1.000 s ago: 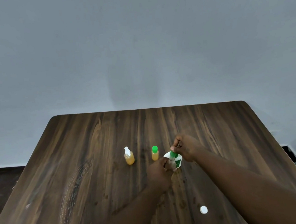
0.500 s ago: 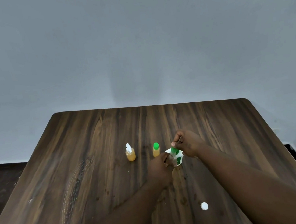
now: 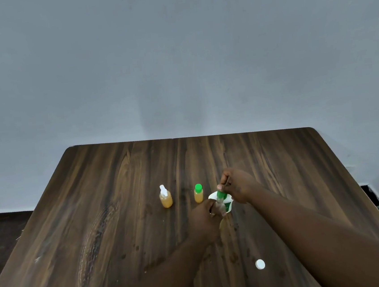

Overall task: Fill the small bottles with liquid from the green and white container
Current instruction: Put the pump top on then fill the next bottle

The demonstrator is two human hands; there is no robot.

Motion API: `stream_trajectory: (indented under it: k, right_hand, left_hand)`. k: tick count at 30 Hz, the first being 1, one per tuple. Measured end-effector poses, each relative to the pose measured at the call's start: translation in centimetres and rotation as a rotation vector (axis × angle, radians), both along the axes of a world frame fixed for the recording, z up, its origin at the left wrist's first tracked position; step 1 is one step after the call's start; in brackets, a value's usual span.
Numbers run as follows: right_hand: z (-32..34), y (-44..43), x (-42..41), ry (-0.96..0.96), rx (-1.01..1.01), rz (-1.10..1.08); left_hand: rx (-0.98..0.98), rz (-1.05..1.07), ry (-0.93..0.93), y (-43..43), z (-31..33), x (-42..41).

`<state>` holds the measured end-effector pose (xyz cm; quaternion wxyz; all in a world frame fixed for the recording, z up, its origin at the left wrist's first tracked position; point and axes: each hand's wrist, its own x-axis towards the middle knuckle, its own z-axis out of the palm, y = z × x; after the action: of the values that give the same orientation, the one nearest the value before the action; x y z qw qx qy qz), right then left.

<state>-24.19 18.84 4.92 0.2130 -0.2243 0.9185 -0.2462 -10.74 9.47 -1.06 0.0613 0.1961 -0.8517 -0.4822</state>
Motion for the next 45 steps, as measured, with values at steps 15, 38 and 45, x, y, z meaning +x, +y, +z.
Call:
stream_trajectory:
  k: [15,38,45]
  right_hand:
    - [0.0,0.0,0.1,0.010,-0.030,-0.023]
    - [0.0,-0.3,0.0,-0.041,-0.026,-0.024]
    - [-0.4,0.0,0.2,-0.038,-0.035,-0.056]
  left_hand:
    - [0.018,0.016,-0.018,-0.2,0.2,-0.2]
    - [0.004,0.019,-0.010,0.0,-0.8,-0.2]
    - [0.023,0.010,-0.011,-0.2,-0.5,0.0]
